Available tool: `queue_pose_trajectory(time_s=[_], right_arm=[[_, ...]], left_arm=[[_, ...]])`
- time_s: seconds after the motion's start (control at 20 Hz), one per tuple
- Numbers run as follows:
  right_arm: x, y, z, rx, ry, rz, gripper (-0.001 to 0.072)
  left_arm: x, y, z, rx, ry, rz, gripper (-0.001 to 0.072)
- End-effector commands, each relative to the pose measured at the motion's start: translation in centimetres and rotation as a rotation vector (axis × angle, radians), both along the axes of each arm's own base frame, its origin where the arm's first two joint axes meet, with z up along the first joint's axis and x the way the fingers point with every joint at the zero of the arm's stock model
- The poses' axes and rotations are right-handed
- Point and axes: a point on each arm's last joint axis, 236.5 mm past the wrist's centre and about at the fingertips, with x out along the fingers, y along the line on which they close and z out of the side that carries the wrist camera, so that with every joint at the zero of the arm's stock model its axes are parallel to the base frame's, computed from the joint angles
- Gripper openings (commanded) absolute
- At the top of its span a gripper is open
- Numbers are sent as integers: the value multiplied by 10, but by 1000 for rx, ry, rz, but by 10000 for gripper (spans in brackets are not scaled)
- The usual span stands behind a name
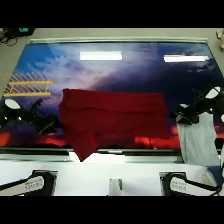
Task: Fold the shirts.
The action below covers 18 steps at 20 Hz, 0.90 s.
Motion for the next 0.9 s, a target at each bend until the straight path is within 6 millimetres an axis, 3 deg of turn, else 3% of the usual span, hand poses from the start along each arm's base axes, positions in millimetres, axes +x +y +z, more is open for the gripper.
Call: queue_pose_trajectory(time_s=[0.0, 0.35, 0.4, 0.55, 0.6, 0.65, 0.85], right_arm=[[-21, 7, -5, 11, 17, 19, 488], [-37, 11, -13, 20, 50, 19, 489], [-43, 13, -18, 26, 67, 19, 494], [-60, 19, -33, 40, 112, 18, 509], [-62, 19, -37, 38, 112, 14, 513], [-60, 18, -40, 32, 102, 8, 535], [-64, 19, -51, 29, 98, -8, 535]], left_arm=[[-36, -25, -28, -45, 22, 46, 535], [-46, -52, -49, 2, 27, -15, 534], [-44, -53, -50, 10, 24, -5, 489], [-43, -53, -50, 13, 25, 2, 119], [-43, -53, -50, 13, 23, 1, 62], [-42, -53, -49, 13, 19, -1, 35], [-42, -53, -48, 12, 18, -3, 35]])
